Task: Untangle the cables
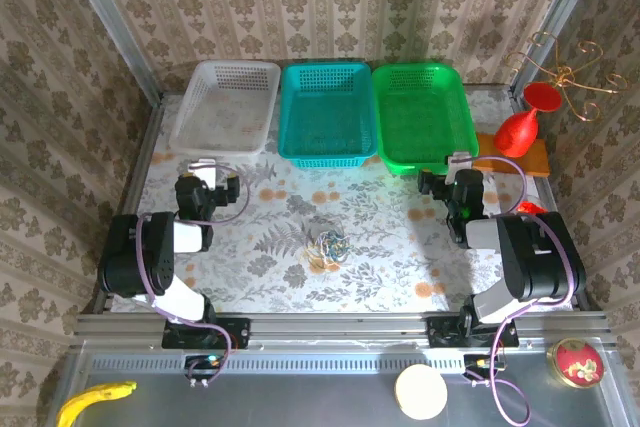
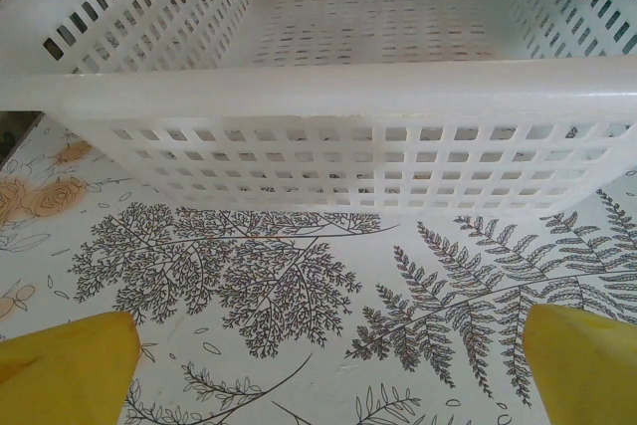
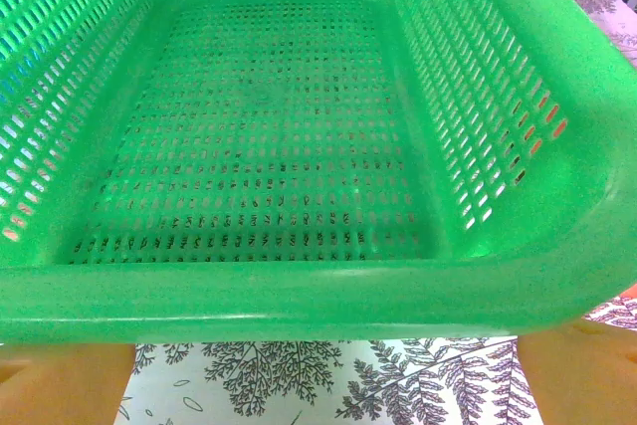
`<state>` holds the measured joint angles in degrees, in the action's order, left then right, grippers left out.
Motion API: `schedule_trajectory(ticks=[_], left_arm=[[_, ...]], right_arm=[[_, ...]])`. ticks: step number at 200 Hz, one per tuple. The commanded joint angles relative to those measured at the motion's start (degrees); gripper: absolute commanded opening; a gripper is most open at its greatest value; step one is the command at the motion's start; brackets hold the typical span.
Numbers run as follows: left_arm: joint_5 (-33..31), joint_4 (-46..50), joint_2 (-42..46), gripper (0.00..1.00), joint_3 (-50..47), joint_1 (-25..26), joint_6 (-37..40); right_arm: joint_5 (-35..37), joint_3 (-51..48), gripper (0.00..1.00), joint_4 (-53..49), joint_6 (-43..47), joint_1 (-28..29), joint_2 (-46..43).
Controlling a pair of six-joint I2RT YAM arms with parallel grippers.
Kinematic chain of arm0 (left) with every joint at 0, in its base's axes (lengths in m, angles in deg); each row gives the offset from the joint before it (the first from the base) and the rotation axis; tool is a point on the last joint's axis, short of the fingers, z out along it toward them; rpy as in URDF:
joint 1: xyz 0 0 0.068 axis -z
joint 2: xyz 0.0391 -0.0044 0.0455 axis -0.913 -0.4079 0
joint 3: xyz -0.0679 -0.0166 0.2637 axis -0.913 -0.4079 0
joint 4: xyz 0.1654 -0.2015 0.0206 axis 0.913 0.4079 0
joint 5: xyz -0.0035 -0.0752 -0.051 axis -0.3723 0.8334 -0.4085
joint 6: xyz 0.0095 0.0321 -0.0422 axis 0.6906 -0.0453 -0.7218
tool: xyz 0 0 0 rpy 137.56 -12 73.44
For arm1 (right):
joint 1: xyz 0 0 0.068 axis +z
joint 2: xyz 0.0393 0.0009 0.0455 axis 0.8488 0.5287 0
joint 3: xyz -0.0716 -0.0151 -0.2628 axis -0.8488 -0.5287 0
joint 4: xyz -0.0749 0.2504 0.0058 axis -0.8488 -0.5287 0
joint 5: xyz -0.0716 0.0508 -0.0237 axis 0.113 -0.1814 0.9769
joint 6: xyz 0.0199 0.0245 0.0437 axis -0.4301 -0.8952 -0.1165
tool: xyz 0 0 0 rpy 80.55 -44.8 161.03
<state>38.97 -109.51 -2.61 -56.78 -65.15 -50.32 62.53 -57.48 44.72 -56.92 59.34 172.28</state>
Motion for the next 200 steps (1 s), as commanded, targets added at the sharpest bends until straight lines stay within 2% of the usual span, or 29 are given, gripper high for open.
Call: schedule_trajectory(ticks=[1,200], left_arm=[[-0.46,-0.38,0.68,1.00,0.98,0.17,1.19],[-1.77,0.24,0.68,1.00,1.26,-0.32,-0.04]], right_arm=[[0.89,0.55,1.00,1.32,-0.62,0.08,-0.14],[-0.16,0.67,1.00,1.05,-1.03,-0.47,-0.10]])
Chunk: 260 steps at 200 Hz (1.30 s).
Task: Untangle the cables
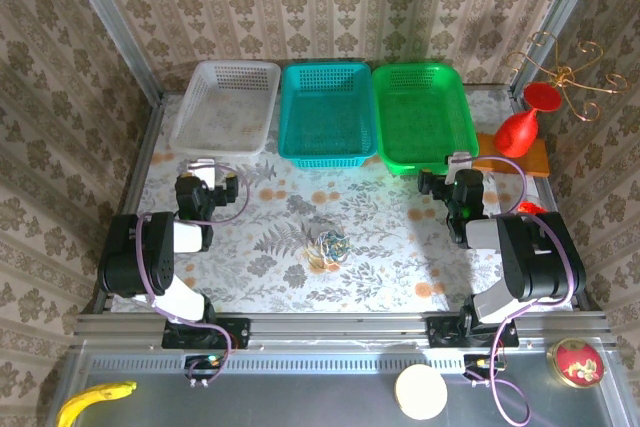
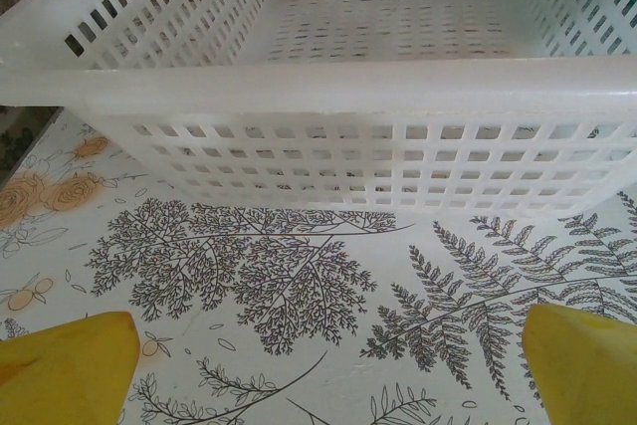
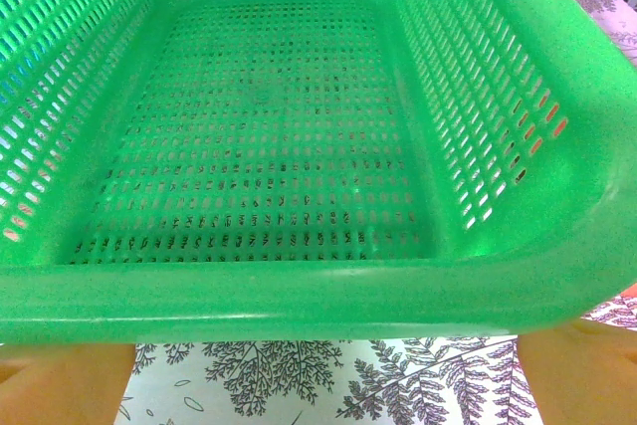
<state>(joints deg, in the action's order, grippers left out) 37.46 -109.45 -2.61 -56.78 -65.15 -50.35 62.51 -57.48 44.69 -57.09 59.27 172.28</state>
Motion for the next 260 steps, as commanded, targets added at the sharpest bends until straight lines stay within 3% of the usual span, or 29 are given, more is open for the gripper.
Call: schedule_trajectory(ticks=[1,62,116,129,148,178,203,224,260], left_arm=[[-0.21,0.17,0.68,1.00,1.26,-0.33,-0.04],[0.10,1.61,1.91,1.00,1.50,-0.54,-0.11],[-4.12,24.72,15.93,1.00,8.18,1.80,-1.43],[-4.70,32.03,19.52,1.00,10.99,2.41,-3.48],[-5.14,39.99,23.64,1.00,14.31,3.50,-6.04],[-2.94,50.02,30.50,1.00,18.37,6.13,-10.30],[-0.07,56.05,35.15,1.00,20.11,8.81,-13.90],[1.87,60.18,37.65,1.00,20.12,10.72,-17.66],[2.32,62.50,40.23,1.00,16.50,13.84,-23.10]], right_arm=[[-0.11,0.68,1.00,1.08,-0.85,-0.40,-0.10],[0.96,0.02,1.00,1.14,-1.33,-0.40,-1.67],[6.62,-0.62,1.00,-18.65,-6.11,-0.35,-28.67],[7.17,0.74,1.00,-25.67,-11.55,-0.55,-34.75],[11.82,2.29,1.00,-36.72,-26.86,-0.76,-41.91],[-3.39,4.38,1.00,-44.75,-29.54,-1.63,-49.85],[-15.01,8.69,0.99,-51.83,-29.06,-0.04,-49.93],[-18.84,12.78,0.91,-57.53,-26.89,6.06,-46.90],[-17.77,19.12,0.86,-65.96,-23.69,21.76,-38.84]])
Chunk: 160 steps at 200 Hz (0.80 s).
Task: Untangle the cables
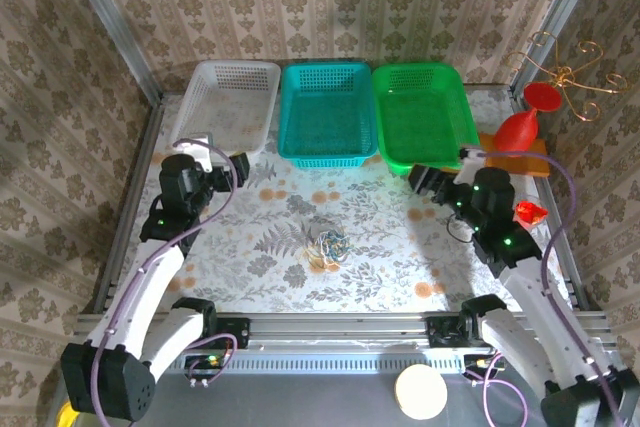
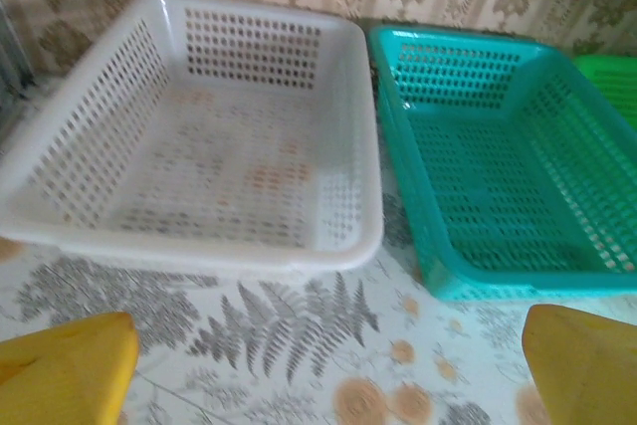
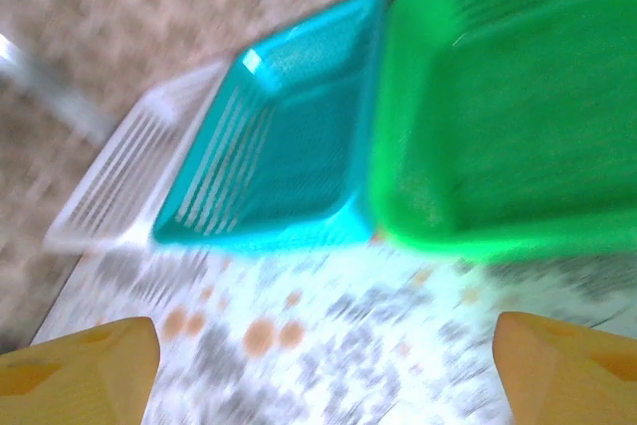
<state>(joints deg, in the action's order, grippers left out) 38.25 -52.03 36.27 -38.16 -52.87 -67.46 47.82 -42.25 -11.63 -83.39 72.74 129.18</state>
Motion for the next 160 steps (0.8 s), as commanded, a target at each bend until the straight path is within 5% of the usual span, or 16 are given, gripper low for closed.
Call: schedule_trajectory(ticks=[1,55,80,107,160], left_arm=[[1.48,5.12,1.39,1.00,-2.27,1.67,-6.11],[-2.81,12.88,0.76,1.00,-3.01,3.18,-11.72],[-0.73,16.05,0.49,1.00,-0.34,-0.95,-13.57],[7.98,15.44,-1.47,1.00,2.26,-9.81,-14.80],[13.61,16.67,-3.84,1.00,5.93,-16.92,-12.45]], right_arm=[[-2.79,4.25,0.85,-10.07,2.89,9.28,4.82],[9.22,15.43,0.80,-21.18,10.93,35.44,21.84],[12.97,20.43,0.80,-24.09,14.50,43.88,30.50],[16.25,27.10,0.81,-26.42,18.97,49.58,40.54],[20.78,38.04,0.83,-31.00,28.38,53.96,53.56]])
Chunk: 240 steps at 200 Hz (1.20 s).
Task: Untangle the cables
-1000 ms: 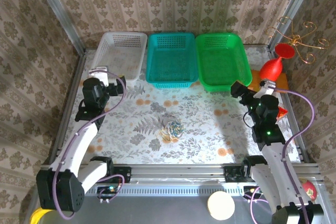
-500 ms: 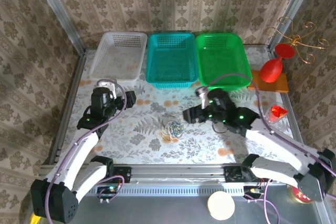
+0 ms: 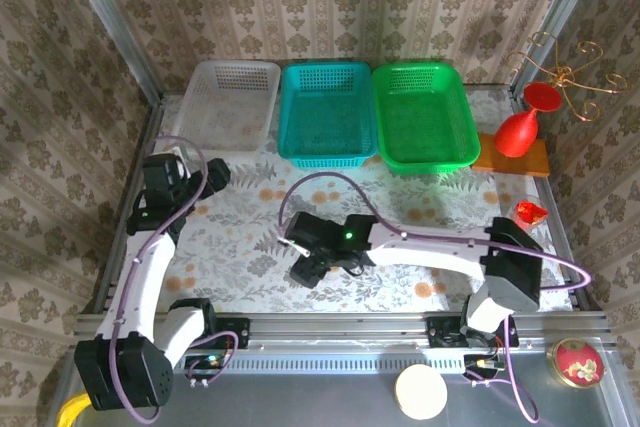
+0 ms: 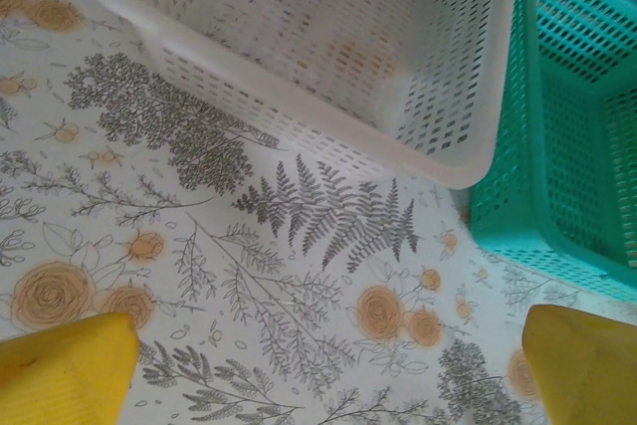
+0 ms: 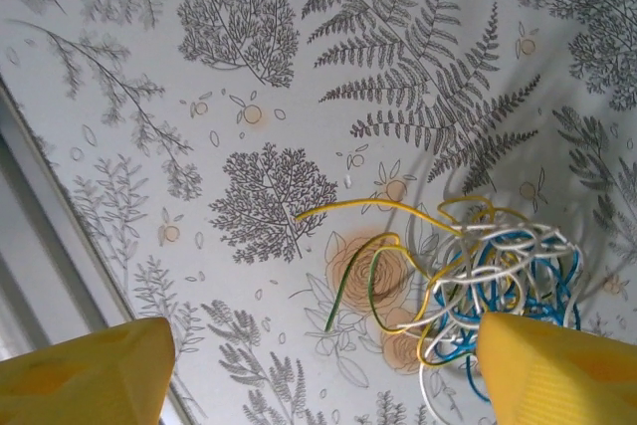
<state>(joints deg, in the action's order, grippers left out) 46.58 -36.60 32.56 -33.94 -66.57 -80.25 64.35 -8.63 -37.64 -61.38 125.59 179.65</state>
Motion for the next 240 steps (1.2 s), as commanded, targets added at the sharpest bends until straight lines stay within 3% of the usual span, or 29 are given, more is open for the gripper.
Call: schedule_trajectory(ticks=[1,53,128,177,206,240], left_arm=[[5.52,1.15,-0.12,1.00,1.72,-3.48,0.23],[13.72,-0.25,0.23,1.00,1.34,-11.75,-2.15],[16.20,-1.35,0.70,1.00,0.15,-12.47,-3.09],[17.35,-1.91,0.79,1.00,-0.06,-12.45,-3.56],[17.71,-2.01,0.81,1.00,0.01,-12.52,-3.73],[17.97,-2.10,0.90,1.00,-0.31,-12.37,-3.63]], right_arm=[[4.33,4.50,0.83,-5.09,6.49,1.17,3.26],[7.50,9.72,0.86,-6.70,11.63,3.07,10.51],[11.38,14.17,0.85,-6.31,15.97,3.27,17.26],[14.53,13.72,0.78,-6.03,18.30,3.25,18.95],[15.29,13.53,0.63,-5.21,18.94,2.98,18.75],[15.87,13.90,0.23,-3.49,20.08,2.33,17.42]])
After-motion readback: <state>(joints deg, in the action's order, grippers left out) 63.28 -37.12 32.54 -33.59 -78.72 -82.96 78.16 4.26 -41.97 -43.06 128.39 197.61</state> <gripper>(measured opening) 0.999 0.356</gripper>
